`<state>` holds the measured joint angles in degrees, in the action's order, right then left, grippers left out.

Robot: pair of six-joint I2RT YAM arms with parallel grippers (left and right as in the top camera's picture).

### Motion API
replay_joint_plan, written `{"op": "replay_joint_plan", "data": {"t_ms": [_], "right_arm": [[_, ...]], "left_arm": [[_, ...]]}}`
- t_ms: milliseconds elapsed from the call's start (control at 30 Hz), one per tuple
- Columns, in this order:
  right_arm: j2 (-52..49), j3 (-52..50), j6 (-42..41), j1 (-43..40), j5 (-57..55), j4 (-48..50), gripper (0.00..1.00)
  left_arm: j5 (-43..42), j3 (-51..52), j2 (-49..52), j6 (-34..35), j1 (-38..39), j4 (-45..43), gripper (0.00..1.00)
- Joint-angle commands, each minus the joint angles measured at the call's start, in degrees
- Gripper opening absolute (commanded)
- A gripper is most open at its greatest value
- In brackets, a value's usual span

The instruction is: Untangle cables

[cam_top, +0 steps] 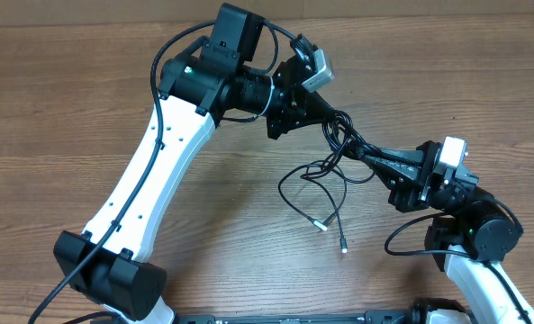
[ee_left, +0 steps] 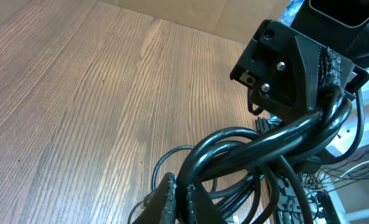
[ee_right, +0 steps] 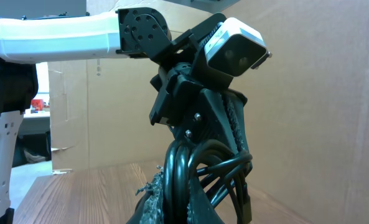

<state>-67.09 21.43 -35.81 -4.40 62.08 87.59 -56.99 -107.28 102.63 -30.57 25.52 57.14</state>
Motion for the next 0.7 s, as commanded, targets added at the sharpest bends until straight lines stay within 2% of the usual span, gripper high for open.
{"op": "replay_joint_plan", "data": {"t_ms": [0, 300, 333, 400, 433, 533, 667], "right_arm": [[0.31, 1.16, -0.44, 0.22, -1.86, 3.13, 0.04], [0.31, 1.16, -0.44, 0.22, -1.77, 2.95, 0.04], [0.31, 1.16, -0.44, 0.22, -1.57, 2.91, 0.13], [0.31, 1.16, -0.79, 0.22, -1.55, 1.62, 0.52], [0.31, 1.16, -1.68, 0.22, -1.57, 1.40, 1.00], [0.31, 1.16, -2.38, 0.22, -1.36, 0.79, 1.00], [0.31, 1.16, -2.36, 0.22, -1.38, -1.66, 1.00]], "left_arm": [[-1.11, -0.50, 0.24, -0.74, 0.44, -0.07, 0.04], [-0.85, -0.50, 0.24, -0.72, -0.20, 0.00, 0.04], [-0.85, -0.50, 0.24, -0.72, -0.57, 0.04, 0.04], [-0.44, -0.50, 0.22, -0.76, -2.36, 0.04, 0.04], [-0.07, -0.50, 0.22, -0.79, -3.08, 0.04, 0.04], [1.88, -0.50, 0.22, -1.73, -5.27, 0.68, 0.04], [3.43, -0.50, 0.22, -7.08, -7.30, 4.46, 0.04]]}}
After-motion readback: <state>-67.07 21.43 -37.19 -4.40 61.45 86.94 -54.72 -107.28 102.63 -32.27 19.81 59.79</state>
